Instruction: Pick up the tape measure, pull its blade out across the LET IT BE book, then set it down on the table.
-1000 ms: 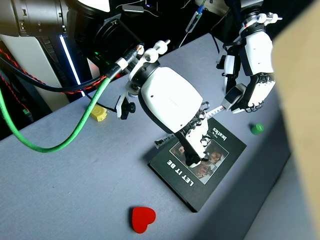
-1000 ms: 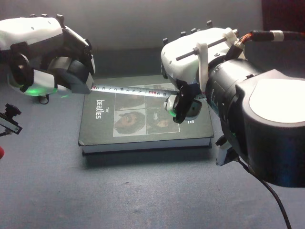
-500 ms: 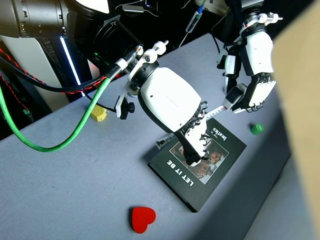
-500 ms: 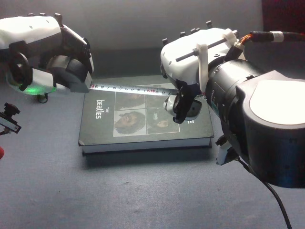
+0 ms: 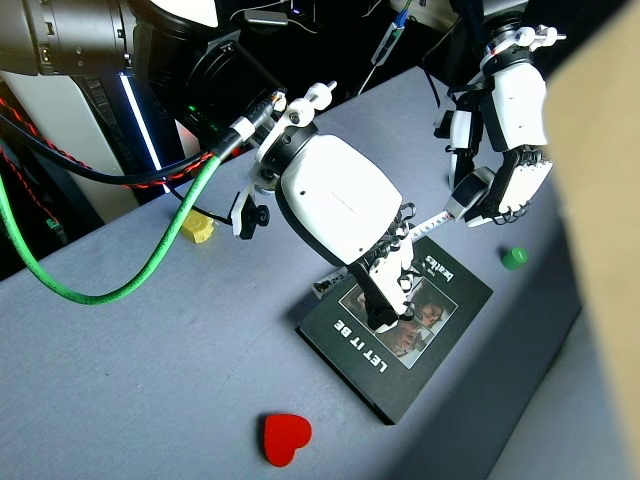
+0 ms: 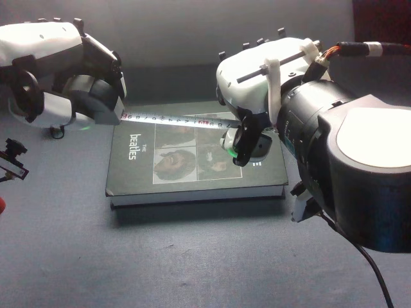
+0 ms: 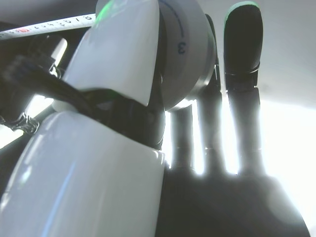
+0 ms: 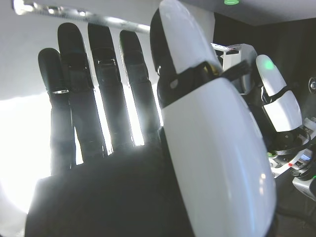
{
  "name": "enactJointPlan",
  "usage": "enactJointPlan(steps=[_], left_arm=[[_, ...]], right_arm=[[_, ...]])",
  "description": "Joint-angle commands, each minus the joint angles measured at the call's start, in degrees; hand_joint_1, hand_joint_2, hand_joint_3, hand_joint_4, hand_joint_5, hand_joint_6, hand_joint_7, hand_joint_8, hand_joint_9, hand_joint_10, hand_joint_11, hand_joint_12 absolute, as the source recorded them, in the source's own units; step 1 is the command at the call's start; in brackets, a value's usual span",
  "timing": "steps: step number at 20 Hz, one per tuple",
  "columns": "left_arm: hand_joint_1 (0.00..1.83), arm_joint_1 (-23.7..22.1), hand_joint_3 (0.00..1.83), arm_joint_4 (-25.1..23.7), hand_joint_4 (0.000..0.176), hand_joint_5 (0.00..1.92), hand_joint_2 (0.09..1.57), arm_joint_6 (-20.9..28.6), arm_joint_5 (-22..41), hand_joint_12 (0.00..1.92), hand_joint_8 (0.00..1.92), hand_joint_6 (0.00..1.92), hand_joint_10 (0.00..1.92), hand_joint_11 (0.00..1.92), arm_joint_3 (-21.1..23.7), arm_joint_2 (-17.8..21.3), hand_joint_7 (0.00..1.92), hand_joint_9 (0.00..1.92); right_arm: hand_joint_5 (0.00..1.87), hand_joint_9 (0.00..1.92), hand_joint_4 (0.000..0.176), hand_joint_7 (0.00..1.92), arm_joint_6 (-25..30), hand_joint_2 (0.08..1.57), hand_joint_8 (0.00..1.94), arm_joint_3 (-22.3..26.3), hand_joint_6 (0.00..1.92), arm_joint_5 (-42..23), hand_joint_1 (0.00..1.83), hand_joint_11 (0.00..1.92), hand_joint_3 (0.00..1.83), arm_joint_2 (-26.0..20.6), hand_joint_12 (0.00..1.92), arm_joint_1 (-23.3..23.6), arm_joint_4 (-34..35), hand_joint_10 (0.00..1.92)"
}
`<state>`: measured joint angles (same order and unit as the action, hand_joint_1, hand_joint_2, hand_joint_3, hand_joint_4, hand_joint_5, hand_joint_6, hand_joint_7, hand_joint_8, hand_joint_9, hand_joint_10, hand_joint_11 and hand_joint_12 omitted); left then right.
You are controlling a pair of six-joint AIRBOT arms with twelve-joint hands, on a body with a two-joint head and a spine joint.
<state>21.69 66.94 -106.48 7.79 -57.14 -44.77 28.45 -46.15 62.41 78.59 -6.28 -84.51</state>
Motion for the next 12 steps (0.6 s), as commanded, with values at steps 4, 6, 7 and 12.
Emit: enactJointPlan(steps=[4,6,7,12], left_arm=[[1.37,-0.4,0.0,-0.3,0.0,0.84,1.16,0.3,3.1,1.2,1.23,0.93,1.35,0.89,-0.4,0.2,0.85,0.89],[1.37,-0.5,0.0,-0.3,0.0,0.84,1.16,0.3,3.2,1.2,1.23,0.93,1.35,0.89,-0.4,0.2,0.85,0.89],[1.37,-0.5,0.0,-0.3,0.0,0.84,1.16,0.3,3.3,1.2,1.22,0.93,1.35,0.89,-0.4,0.2,0.85,0.89],[1.37,-0.6,0.0,-0.3,0.0,0.85,1.16,0.3,3.3,1.19,1.23,0.93,1.36,0.89,-0.5,0.2,0.85,0.88]], right_arm=[[0.65,0.77,0.0,0.79,0.1,1.18,0.0,0.3,0.0,0.3,0.89,0.29,0.0,-0.3,1.04,0.4,-5.6,0.01],[0.65,0.77,0.0,0.8,0.1,1.18,0.01,0.3,0.0,0.2,0.89,0.29,0.0,-0.4,1.04,0.3,-5.9,0.01],[0.65,0.77,0.0,0.8,0.1,1.18,0.01,0.3,0.0,0.2,0.89,0.29,0.0,-0.4,1.04,0.2,-6.0,0.01],[0.66,0.98,0.0,0.85,0.3,1.24,1.13,0.4,1.47,-0.1,1.14,0.5,0.0,-0.4,1.25,0.3,-6.9,0.09]])
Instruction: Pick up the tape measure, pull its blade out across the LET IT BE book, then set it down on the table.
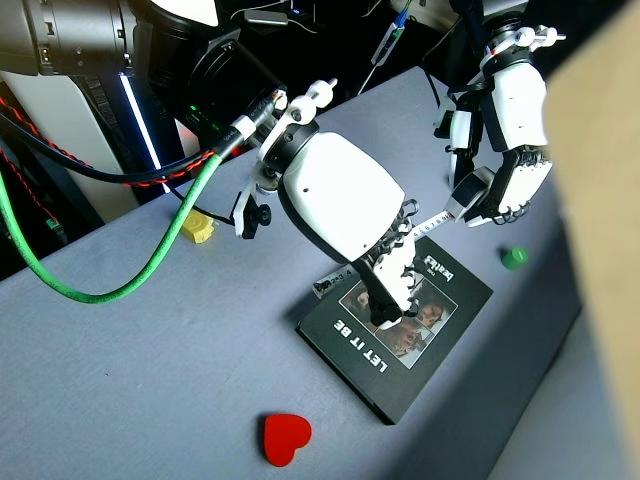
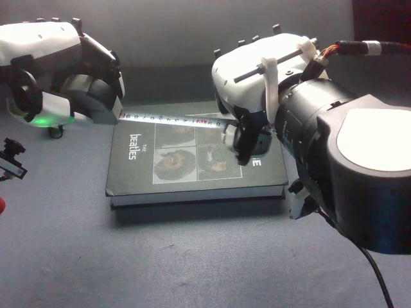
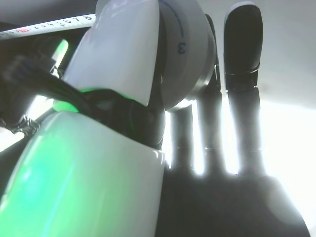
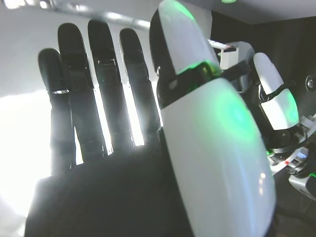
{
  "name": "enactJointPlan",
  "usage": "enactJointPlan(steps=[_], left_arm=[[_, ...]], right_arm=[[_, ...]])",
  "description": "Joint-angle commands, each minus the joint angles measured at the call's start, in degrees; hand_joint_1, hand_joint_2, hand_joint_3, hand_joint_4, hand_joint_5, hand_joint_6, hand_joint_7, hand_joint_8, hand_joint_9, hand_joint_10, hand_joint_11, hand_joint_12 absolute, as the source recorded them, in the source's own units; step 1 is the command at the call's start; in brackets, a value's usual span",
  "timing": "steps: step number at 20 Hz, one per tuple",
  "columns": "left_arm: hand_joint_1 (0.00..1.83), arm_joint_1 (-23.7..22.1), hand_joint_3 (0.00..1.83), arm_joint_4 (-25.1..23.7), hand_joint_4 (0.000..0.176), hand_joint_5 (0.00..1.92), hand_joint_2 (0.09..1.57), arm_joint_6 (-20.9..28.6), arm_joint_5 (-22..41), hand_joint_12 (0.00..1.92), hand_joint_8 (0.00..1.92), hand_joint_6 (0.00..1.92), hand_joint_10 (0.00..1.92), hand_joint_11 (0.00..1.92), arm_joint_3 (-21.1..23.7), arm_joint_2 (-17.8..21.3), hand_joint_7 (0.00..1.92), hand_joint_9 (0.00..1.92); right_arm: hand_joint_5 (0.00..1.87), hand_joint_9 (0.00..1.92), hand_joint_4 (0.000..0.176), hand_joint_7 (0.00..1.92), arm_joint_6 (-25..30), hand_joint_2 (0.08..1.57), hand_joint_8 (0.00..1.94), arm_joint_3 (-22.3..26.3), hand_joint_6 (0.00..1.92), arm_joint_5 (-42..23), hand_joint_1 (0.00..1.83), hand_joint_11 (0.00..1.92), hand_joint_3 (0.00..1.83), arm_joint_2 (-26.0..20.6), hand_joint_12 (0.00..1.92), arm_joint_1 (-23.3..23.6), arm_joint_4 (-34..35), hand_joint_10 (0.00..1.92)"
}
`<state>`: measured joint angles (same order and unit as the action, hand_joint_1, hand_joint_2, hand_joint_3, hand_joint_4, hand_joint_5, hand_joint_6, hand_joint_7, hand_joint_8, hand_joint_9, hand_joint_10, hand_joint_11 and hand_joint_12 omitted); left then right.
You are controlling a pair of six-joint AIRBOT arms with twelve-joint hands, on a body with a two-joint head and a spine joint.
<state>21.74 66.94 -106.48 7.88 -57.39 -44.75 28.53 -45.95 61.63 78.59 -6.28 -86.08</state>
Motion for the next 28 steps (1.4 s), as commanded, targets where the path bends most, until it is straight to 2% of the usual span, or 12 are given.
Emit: enactJointPlan(steps=[1,2,5,7,10,20,28], left_arm=[[1.37,-0.6,0.0,-0.3,0.0,0.85,1.16,0.4,3.3,1.19,1.23,0.92,1.36,0.88,-0.3,0.2,0.85,0.88],[1.37,-0.6,0.0,-0.3,0.0,0.85,1.16,0.4,3.3,1.19,1.23,0.92,1.36,0.88,-0.3,0.2,0.85,0.88],[1.37,-0.7,0.0,-0.2,0.0,0.85,1.16,0.4,3.3,1.2,1.23,0.92,1.35,0.9,-0.3,0.2,0.85,0.88],[1.37,-0.7,0.0,-0.2,0.0,0.85,1.16,0.5,3.3,1.2,1.22,0.93,1.35,0.9,-0.3,0.2,0.85,0.89],[1.37,-0.7,0.0,-0.2,0.0,0.84,1.16,0.5,3.3,1.19,1.22,0.95,1.34,0.89,-0.5,0.1,0.85,0.9],[1.37,-1.0,0.0,-0.2,0.0,0.85,1.16,0.6,3.3,1.19,1.22,0.94,1.34,0.89,-0.8,0.1,0.84,0.89],[1.37,-1.1,0.0,-0.2,0.0,0.85,1.16,0.9,3.3,1.17,1.23,0.92,1.34,0.9,-0.9,0.1,0.83,0.9]], right_arm=[[0.66,1.02,0.0,0.88,0.2,1.23,1.14,0.2,1.46,0.7,1.16,0.52,0.0,-0.4,1.28,0.2,-5.4,0.12],[0.68,1.06,0.0,0.92,0.2,1.22,1.1,0.2,1.42,0.7,1.17,0.54,0.0,-0.4,1.31,0.2,-5.4,0.15],[0.63,0.88,0.0,0.89,0.2,1.24,1.19,0.2,1.45,0.7,1.17,0.51,0.0,-0.4,1.34,0.1,-5.4,0.49],[0.61,0.8,0.0,0.88,0.2,1.24,1.21,0.2,1.46,0.7,1.16,0.5,0.0,-0.4,1.35,-0.1,-5.4,0.65],[0.61,0.82,0.0,0.91,0.2,1.24,1.19,0.2,1.44,0.7,1.18,0.51,0.0,-0.7,1.35,-0.5,-5.4,0.71],[0.66,0.84,0.0,0.93,0.3,1.22,1.15,0.2,1.39,0.5,1.18,0.55,0.0,-1.0,1.35,-0.8,-6.3,0.73],[0.63,0.83,0.0,0.92,0.4,1.23,1.18,0.2,1.4,0.4,1.19,0.54,0.0,-1.2,1.35,-0.7,-7.8,0.72]])
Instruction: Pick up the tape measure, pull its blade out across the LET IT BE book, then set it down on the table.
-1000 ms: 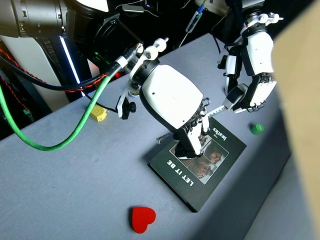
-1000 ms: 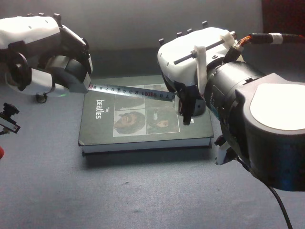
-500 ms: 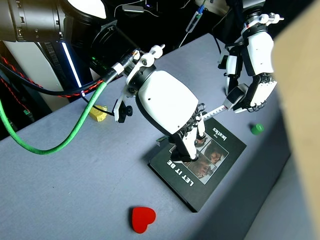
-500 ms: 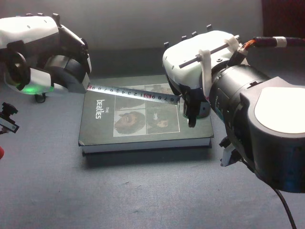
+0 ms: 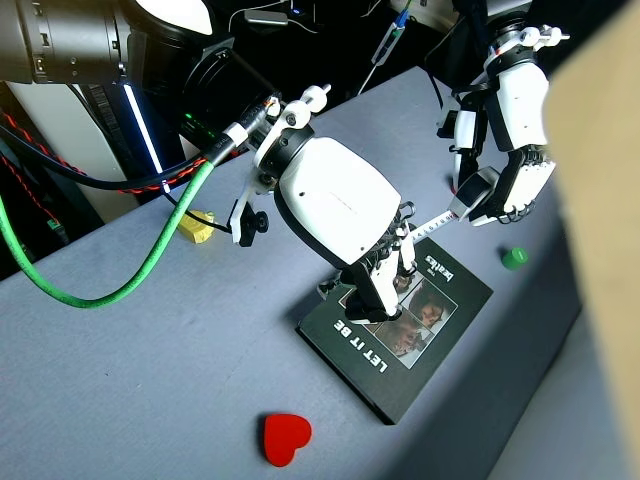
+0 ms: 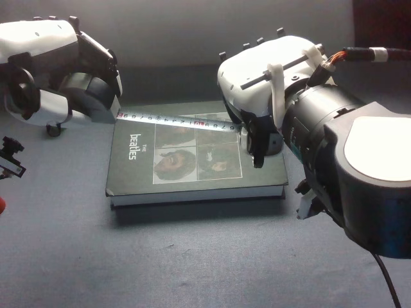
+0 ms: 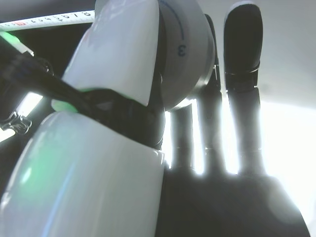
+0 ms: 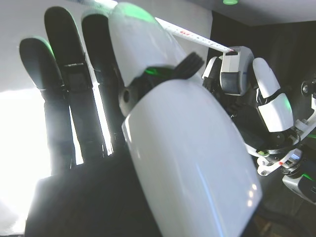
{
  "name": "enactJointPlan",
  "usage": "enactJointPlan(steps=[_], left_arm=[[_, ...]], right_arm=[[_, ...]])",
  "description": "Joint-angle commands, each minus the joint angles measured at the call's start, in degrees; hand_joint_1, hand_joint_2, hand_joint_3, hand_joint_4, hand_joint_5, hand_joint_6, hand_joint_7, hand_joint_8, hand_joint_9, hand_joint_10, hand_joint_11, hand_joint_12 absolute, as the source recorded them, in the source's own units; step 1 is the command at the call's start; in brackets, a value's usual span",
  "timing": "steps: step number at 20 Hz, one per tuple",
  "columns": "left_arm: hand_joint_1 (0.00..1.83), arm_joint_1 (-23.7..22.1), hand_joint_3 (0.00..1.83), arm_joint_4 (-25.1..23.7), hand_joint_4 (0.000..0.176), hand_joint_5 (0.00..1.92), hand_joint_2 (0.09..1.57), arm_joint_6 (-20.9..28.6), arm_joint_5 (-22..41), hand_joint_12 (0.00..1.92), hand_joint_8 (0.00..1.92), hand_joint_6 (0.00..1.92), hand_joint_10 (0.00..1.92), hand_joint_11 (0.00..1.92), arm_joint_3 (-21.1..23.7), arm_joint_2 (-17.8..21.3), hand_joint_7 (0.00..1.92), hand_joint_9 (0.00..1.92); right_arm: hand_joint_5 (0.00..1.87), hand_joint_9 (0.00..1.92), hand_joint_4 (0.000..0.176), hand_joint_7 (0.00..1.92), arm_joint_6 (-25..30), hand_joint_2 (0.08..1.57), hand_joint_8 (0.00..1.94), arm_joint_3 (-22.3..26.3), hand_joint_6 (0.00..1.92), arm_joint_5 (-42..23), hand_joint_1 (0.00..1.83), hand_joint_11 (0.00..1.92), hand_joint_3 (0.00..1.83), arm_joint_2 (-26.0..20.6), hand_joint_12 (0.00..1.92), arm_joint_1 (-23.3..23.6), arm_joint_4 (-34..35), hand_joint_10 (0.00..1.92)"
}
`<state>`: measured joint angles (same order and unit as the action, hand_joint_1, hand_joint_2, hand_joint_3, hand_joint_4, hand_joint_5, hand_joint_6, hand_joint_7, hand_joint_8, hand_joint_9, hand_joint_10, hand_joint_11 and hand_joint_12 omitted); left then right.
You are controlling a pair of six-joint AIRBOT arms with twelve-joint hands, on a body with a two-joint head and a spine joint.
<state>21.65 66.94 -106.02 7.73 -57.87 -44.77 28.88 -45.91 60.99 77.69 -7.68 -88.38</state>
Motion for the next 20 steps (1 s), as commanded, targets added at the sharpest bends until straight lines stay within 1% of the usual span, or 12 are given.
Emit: enactJointPlan(steps=[1,5,7,12,17,18,19,20], left_arm=[[1.37,-1.0,0.0,-0.2,0.0,0.85,1.16,0.5,3.4,1.17,1.23,0.92,1.34,0.9,-0.4,0.1,0.83,0.9],[1.37,-1.2,0.0,-0.2,0.0,0.83,1.16,0.5,3.4,1.18,1.24,0.93,1.35,0.9,-0.4,0.1,0.83,0.89],[1.37,-1.2,0.0,0.5,0.0,0.83,1.16,0.5,4.0,1.18,1.25,0.93,1.35,0.92,-0.3,0.1,0.83,0.89],[1.37,-1.2,0.0,0.8,0.0,0.84,1.16,0.6,4.5,1.18,1.24,0.93,1.35,0.89,-0.2,0.1,0.83,0.89],[1.37,-1.1,0.0,0.8,0.0,0.85,1.16,0.6,4.8,1.17,1.23,0.92,1.34,0.93,-0.2,0.1,0.84,0.9],[1.37,-1.1,0.0,0.8,0.0,0.85,1.16,0.6,4.8,1.17,1.22,0.92,1.34,0.93,-0.2,0.1,0.84,0.9],[1.37,-1.1,0.0,0.8,0.0,0.85,1.16,0.7,4.8,1.17,1.22,0.92,1.34,0.92,-0.2,0.1,0.85,0.9],[1.37,-1.2,0.0,0.8,0.0,0.85,1.16,0.7,4.8,1.17,1.22,0.92,1.34,0.92,-0.2,0.1,0.85,0.9]], right_arm=[[0.62,0.82,0.0,0.92,0.0,1.23,1.19,0.2,1.4,1.1,1.19,0.53,0.0,-0.4,1.35,0.7,-5.7,0.72],[0.62,0.83,0.0,0.91,-0.2,1.23,1.2,0.8,1.4,1.9,1.19,0.55,0.0,-0.6,1.36,0.2,-7.0,0.73],[0.62,0.8,0.0,0.9,-0.1,1.24,1.23,1.3,1.4,2.2,1.18,0.52,0.0,-0.8,1.37,0.0,-7.9,0.76],[0.61,0.8,0.0,0.9,-0.1,1.24,1.24,1.3,1.4,2.2,1.19,0.52,0.0,-1.1,1.37,0.3,-7.9,0.76],[0.62,0.8,0.0,0.89,0.0,1.24,1.23,1.3,1.41,1.7,1.18,0.54,0.0,-1.3,1.37,0.5,-7.9,0.77],[0.6,0.72,0.0,0.87,0.0,1.23,1.21,1.3,1.39,1.7,1.3,0.54,0.0,-1.3,1.38,0.5,-7.9,1.35],[0.59,0.7,0.0,0.85,0.0,1.24,1.22,1.3,1.39,1.7,1.33,0.52,0.0,-1.3,1.39,0.5,-7.9,1.48],[0.6,0.68,0.0,0.85,-0.2,1.25,1.27,1.3,1.43,1.6,1.19,0.5,0.0,-1.4,1.36,0.5,-7.3,1.07]])
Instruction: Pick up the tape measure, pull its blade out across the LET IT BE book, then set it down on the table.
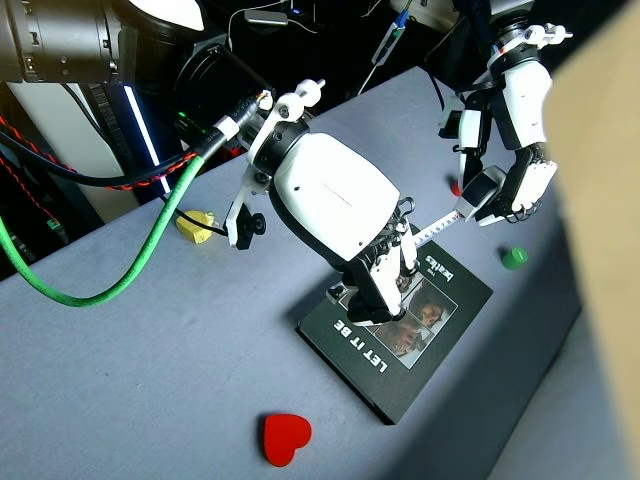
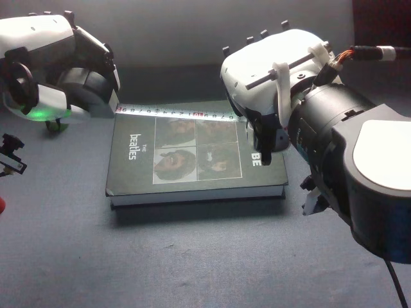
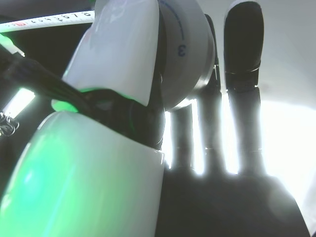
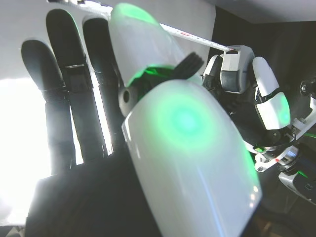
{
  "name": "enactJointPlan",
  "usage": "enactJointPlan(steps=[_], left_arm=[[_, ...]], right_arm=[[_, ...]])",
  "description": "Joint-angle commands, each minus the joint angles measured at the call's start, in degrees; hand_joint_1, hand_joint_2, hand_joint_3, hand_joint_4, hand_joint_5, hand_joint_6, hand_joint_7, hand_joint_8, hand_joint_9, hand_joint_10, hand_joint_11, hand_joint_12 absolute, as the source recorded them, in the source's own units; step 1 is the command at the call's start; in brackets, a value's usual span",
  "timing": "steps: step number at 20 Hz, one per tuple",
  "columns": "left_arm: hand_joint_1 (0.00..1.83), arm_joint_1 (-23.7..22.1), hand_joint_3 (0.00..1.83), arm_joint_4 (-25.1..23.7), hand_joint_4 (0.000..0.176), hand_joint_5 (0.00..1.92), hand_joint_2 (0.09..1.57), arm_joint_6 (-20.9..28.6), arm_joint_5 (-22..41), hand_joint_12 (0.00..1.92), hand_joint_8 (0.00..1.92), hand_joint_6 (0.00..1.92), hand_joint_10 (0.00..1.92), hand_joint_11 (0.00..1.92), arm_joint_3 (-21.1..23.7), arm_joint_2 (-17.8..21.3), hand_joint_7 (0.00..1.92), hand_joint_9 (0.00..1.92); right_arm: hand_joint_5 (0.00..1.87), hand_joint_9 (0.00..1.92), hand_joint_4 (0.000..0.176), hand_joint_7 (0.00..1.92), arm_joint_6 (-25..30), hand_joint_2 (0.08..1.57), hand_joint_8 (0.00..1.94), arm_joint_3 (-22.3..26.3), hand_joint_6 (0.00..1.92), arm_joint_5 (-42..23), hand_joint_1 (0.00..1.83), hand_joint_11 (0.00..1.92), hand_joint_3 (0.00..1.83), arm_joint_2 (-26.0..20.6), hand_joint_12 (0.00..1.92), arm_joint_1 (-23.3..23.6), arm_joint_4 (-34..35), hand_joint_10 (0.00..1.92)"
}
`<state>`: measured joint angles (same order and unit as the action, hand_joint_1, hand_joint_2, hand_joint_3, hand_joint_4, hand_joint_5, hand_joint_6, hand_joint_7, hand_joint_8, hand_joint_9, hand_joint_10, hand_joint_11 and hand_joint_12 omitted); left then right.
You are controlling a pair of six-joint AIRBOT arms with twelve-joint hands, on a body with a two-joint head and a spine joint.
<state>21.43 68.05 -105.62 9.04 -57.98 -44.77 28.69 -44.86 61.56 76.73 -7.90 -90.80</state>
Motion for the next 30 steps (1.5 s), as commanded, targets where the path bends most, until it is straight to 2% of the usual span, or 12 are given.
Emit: enactJointPlan(steps=[1,2,3,4,5,7,10,30], left_arm=[[1.37,-1.0,0.0,-0.3,0.0,0.85,1.16,0.3,3.6,1.17,1.22,0.92,1.34,0.91,-0.1,0.1,0.84,0.9],[1.37,-1.0,0.0,-0.3,0.0,0.85,1.16,0.3,3.6,1.16,1.22,0.92,1.34,0.91,-0.1,0.1,0.84,0.9],[1.37,-1.0,0.0,-0.3,0.0,0.85,1.16,0.3,3.6,1.17,1.22,0.92,1.34,0.91,-0.1,0.1,0.84,0.9],[1.37,-1.0,0.0,-0.3,0.0,0.85,1.16,0.3,3.6,1.17,1.22,0.92,1.34,0.92,-0.1,0.1,0.84,0.9],[1.37,-1.0,0.0,-0.3,0.0,0.85,1.16,0.3,3.6,1.17,1.22,0.92,1.34,0.91,-0.1,0.1,0.85,0.89],[1.37,-1.0,0.0,-0.3,0.0,0.85,1.16,0.3,3.6,1.16,1.22,0.92,1.34,0.91,-0.1,0.1,0.85,0.89],[1.37,-1.0,0.0,-0.3,0.0,0.85,1.16,0.3,3.6,1.17,1.22,0.93,1.35,0.9,-0.1,0.1,0.85,0.89],[1.37,-1.1,0.0,-0.3,0.0,0.85,1.16,0.5,3.8,1.18,1.23,0.93,1.35,0.91,-0.2,0.1,0.83,0.89]], right_arm=[[0.56,0.68,0.0,0.84,-0.3,1.27,1.33,0.2,1.47,1.1,1.17,0.45,0.0,-0.4,1.31,0.7,-4.2,0.84],[0.5,0.65,0.0,0.73,-0.3,1.26,1.4,0.2,0.77,1.1,1.26,0.37,0.0,-0.5,1.25,0.7,-4.2,0.68],[0.52,0.63,0.0,0.64,0.1,1.23,0.72,0.2,0.41,1.3,1.02,0.32,0.0,-0.6,1.2,0.8,-4.4,0.57],[0.56,0.64,0.0,0.68,0.2,1.22,0.36,0.2,0.19,1.3,0.95,0.29,0.0,-0.6,1.15,0.9,-4.5,0.44],[0.58,0.66,0.0,0.72,0.1,1.22,0.18,0.2,0.08,1.2,0.93,0.28,0.0,-0.7,1.13,0.9,-4.5,0.34],[0.6,0.69,0.0,0.75,-0.1,1.2,0.04,0.2,0.01,1.1,0.92,0.26,0.0,-0.7,1.08,1.0,-4.5,0.19],[0.61,0.73,0.0,0.76,-0.3,1.18,0.0,0.2,0.0,1.1,0.91,0.26,0.0,-0.8,1.07,0.8,-4.5,0.1],[0.65,0.77,0.0,0.8,0.3,1.17,0.01,0.1,0.01,1.1,0.92,0.29,0.0,-0.5,1.09,0.1,-4.6,0.08]])
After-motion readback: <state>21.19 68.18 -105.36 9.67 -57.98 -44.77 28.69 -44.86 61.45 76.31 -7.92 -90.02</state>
